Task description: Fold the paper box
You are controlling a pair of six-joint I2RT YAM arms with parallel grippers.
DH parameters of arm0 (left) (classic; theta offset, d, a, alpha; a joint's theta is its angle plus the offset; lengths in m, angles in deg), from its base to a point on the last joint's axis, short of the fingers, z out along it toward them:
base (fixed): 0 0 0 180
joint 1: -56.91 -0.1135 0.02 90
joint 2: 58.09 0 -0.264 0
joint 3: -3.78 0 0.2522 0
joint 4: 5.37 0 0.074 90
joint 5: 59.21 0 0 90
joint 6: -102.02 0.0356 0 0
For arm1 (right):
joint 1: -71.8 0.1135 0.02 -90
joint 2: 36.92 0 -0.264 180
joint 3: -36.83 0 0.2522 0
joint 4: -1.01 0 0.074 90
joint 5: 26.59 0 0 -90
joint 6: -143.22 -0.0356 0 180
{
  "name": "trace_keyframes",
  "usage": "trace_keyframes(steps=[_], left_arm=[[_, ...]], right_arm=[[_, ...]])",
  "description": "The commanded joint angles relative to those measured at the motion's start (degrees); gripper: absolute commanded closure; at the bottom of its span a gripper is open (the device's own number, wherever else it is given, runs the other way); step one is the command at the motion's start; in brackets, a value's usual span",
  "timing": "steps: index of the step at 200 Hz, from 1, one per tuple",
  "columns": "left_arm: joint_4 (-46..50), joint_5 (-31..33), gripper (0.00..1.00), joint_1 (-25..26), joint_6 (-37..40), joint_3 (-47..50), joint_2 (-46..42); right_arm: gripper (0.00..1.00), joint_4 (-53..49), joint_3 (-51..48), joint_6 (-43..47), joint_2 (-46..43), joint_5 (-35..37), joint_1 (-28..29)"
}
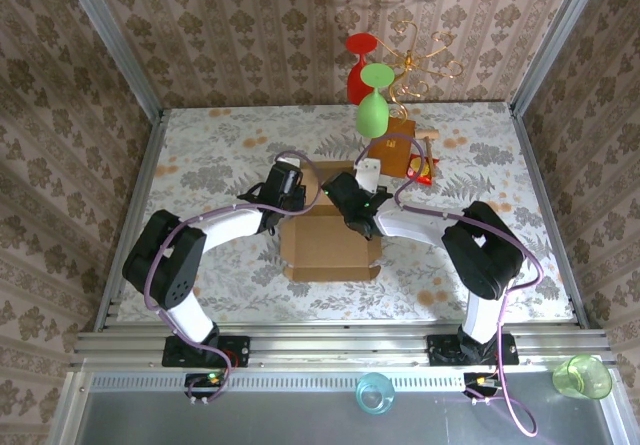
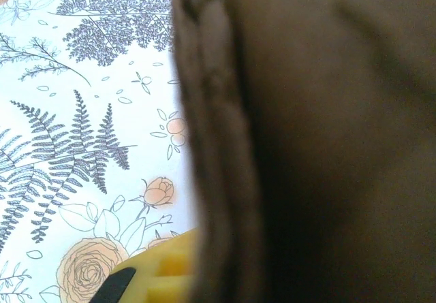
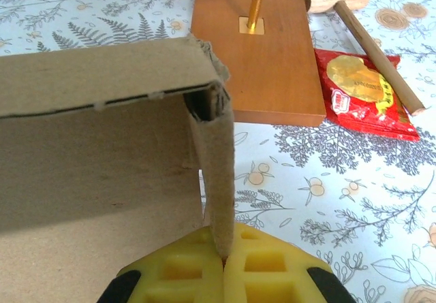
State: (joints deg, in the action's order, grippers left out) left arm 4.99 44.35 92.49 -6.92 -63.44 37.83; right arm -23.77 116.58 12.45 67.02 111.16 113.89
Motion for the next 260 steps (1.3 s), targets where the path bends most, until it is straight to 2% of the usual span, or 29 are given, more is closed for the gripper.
trace_keyframes(steps=[1,27,56,97,132,197,260], left_arm=[[2.98,3.54,1.0,0.06,-1.55,-1.0,0.24],[3.15,2.44,1.0,0.11,-2.84,-1.15,0.24],[3.59,1.81,1.0,0.09,-2.68,-1.39,0.1],[4.43,1.89,1.0,-0.08,-1.96,-2.24,0.57],[6.43,2.61,1.0,-0.09,-1.67,-4.06,1.2],[8.06,3.15,1.0,-0.29,-2.11,-5.52,2.31],[8.23,2.96,1.0,-0.31,-1.93,-5.45,2.34]], right_arm=[[1.0,-6.27,1.94,-4.68,1.39,8.46,0.26],[1.0,-6.09,0.87,-5.46,0.51,8.42,0.7],[1.0,17.35,-10.57,5.16,-4.4,-1.2,0.1],[0.98,27.68,-15.07,11.5,-5.92,-11.73,-2.49],[0.81,28.13,-15.93,11.37,-7.11,-20.41,-6.01],[0.56,22.88,-14.32,10.6,-9.82,-18.89,-6.92],[0.54,22.88,-13.78,9.87,-5.33,-18.76,-8.4]])
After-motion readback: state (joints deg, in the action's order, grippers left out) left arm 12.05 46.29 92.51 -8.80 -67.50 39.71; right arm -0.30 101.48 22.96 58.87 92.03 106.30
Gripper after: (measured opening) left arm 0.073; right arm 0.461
